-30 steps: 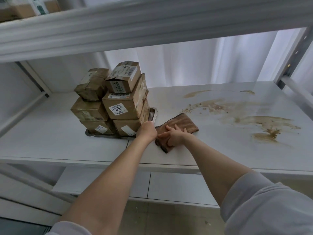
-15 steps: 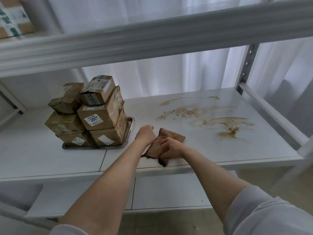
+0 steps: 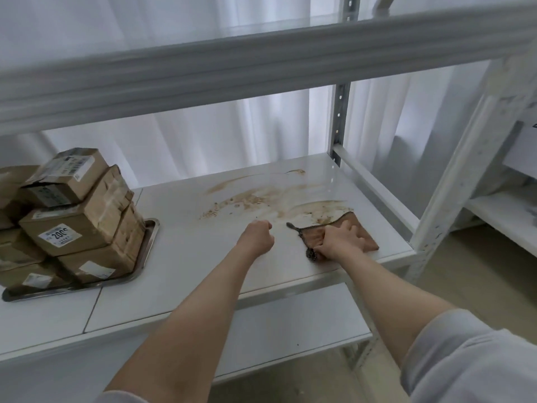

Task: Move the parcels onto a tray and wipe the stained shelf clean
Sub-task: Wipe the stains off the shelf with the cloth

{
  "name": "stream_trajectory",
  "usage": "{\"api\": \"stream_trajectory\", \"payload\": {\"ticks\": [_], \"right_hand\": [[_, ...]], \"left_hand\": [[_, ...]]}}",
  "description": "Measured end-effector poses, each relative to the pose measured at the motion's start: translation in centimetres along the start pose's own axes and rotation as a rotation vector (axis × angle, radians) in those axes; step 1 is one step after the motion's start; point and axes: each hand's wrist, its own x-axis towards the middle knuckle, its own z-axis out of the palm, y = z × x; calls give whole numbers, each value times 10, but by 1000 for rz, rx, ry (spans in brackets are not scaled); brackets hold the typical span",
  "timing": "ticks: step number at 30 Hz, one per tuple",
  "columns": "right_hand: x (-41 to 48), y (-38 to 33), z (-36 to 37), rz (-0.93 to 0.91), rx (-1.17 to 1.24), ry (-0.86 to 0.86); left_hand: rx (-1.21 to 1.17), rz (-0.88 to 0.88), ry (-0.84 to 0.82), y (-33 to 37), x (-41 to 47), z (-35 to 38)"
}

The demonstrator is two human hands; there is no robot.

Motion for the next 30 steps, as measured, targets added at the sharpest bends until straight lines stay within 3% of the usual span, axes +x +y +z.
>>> {"api": "stream_trajectory", "payload": {"ticks": [4,7,15,18,30], "right_hand": [[19,18,-2,121,-5,-29],[26,10,1,107,55,-105],[22,-50,10,-493,-50,-285],[22,-46,11,-604,-20,-263],[59,48,-11,18,141,-83]], "left_hand": [[1,6,-25,12,5,8],[-6,-3,-12,11,7,10],[-47,-33,126,13,20,8],[-52,-26,131,23,26,9],[-53,20,50,46,39,25]]}}
